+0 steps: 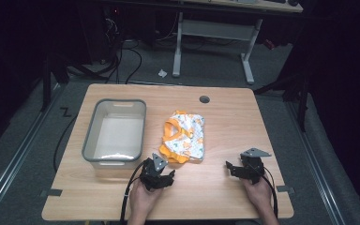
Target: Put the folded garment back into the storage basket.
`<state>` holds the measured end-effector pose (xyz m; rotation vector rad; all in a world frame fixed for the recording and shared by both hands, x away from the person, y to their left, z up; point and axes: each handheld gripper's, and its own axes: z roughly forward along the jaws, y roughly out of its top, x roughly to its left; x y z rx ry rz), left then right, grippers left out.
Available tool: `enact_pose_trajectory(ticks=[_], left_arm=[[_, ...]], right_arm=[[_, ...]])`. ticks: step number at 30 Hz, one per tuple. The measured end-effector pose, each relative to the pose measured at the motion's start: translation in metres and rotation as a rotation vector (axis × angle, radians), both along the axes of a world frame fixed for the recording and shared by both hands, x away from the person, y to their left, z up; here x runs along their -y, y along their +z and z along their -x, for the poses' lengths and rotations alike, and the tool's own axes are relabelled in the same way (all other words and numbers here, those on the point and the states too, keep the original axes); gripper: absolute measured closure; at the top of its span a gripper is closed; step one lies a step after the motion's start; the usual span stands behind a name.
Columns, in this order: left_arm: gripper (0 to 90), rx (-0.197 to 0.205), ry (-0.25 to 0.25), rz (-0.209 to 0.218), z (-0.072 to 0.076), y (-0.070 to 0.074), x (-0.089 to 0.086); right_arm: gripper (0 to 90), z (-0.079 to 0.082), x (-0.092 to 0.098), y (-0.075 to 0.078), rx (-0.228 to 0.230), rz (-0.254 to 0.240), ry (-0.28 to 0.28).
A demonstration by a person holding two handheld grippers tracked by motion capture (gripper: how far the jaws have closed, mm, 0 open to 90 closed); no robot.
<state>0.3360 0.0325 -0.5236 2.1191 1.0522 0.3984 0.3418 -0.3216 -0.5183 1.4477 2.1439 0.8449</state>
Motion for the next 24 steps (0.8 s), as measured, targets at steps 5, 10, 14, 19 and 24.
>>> enact_pose_trajectory(ticks=[5, 10, 14, 19, 24], left_arm=[[31.0, 0.0, 0.0, 0.0, 0.0, 0.0, -0.0001], [30.8, -0.001, 0.0, 0.0, 0.0, 0.0, 0.0], [30.6, -0.001, 0.0, -0.001, 0.0, 0.0, 0.0], [29.3, -0.002, -0.001, 0.001, 0.0, -0.0001, 0.0006], [29.1, -0.003, 0.004, 0.002, 0.0002, -0.0001, 0.0012]], right_arm=[[25.7, 0.0, 0.0, 0.0, 0.0, 0.0, 0.0], [25.7, 0.0, 0.0, 0.0, 0.0, 0.0, 0.0], [25.7, 0.0, 0.0, 0.0, 0.0, 0.0, 0.0], [25.7, 0.0, -0.0001, 0.0001, -0.001, -0.001, -0.001], [25.7, 0.0, -0.0001, 0.0, -0.001, -0.001, -0.001]])
